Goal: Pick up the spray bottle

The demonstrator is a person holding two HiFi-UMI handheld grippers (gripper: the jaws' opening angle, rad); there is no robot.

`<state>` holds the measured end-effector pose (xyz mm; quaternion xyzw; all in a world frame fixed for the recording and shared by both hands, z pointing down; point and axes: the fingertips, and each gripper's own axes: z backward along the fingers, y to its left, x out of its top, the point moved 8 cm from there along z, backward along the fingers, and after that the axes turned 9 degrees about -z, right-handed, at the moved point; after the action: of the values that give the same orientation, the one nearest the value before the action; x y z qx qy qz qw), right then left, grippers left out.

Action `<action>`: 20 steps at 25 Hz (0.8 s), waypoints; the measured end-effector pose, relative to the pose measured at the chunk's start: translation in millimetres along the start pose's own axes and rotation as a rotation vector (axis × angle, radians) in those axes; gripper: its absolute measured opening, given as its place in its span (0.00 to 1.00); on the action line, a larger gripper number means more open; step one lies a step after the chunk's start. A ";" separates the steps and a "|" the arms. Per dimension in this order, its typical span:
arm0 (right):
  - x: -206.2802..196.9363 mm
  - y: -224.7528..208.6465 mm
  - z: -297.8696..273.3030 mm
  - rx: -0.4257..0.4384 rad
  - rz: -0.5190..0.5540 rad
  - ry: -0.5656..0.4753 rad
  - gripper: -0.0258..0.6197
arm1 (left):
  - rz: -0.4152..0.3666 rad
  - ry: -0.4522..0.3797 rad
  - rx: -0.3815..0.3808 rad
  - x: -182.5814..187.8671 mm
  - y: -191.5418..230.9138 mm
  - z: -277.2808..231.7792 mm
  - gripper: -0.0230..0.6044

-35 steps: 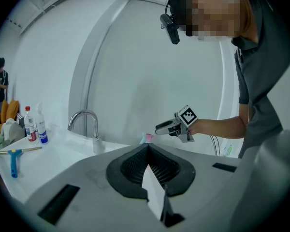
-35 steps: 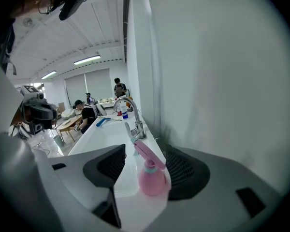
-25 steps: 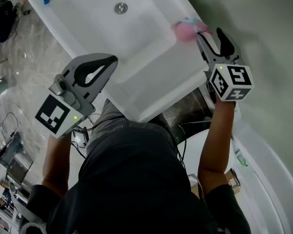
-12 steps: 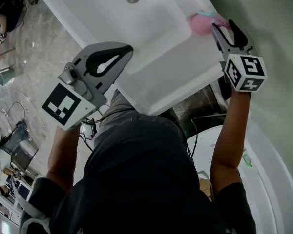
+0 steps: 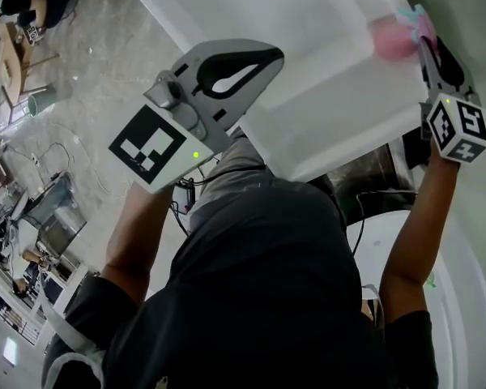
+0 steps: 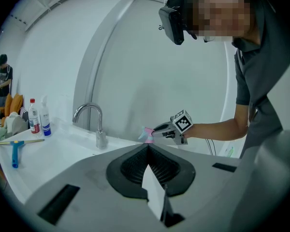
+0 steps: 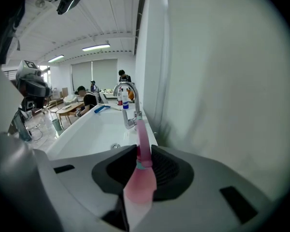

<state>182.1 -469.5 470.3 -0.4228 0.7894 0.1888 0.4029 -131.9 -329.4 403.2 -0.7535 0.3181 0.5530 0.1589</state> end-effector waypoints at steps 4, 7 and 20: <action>3.1 0.4 2.3 -0.022 -0.036 -0.001 0.16 | -0.003 -0.003 0.002 -0.6 4.6 5.2 0.04; 5.6 3.5 6.1 -0.025 -0.044 -0.003 0.15 | -0.011 -0.014 0.001 1.1 6.0 10.3 0.04; 34.7 24.4 66.9 -0.072 -0.048 -0.093 0.15 | -0.072 -0.054 -0.004 16.3 -0.3 41.7 0.04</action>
<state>183.0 -430.7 401.3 -0.4467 0.7521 0.2270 0.4282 -159.2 -309.5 373.8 -0.7497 0.2854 0.5675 0.1857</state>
